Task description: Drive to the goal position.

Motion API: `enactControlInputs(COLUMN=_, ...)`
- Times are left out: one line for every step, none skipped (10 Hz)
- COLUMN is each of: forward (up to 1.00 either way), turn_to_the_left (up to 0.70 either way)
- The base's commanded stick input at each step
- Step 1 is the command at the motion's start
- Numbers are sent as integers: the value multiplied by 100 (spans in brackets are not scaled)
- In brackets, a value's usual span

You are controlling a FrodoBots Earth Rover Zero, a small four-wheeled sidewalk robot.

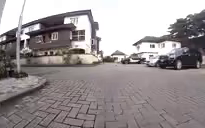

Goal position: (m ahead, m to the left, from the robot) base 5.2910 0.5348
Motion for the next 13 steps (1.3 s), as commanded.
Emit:
enactControlInputs(forward=70, turn_to_the_left=0)
enactControlInputs(forward=70, turn_to_the_left=0)
enactControlInputs(forward=70, turn_to_the_left=0)
enactControlInputs(forward=70, turn_to_the_left=0)
enactControlInputs(forward=70, turn_to_the_left=0)
enactControlInputs(forward=70, turn_to_the_left=0)
enactControlInputs(forward=70, turn_to_the_left=0)
enactControlInputs(forward=70, turn_to_the_left=0)
enactControlInputs(forward=70, turn_to_the_left=0)
enactControlInputs(forward=70, turn_to_the_left=0)
enactControlInputs(forward=70, turn_to_the_left=0)
enactControlInputs(forward=70, turn_to_the_left=0)
enactControlInputs(forward=70, turn_to_the_left=0)
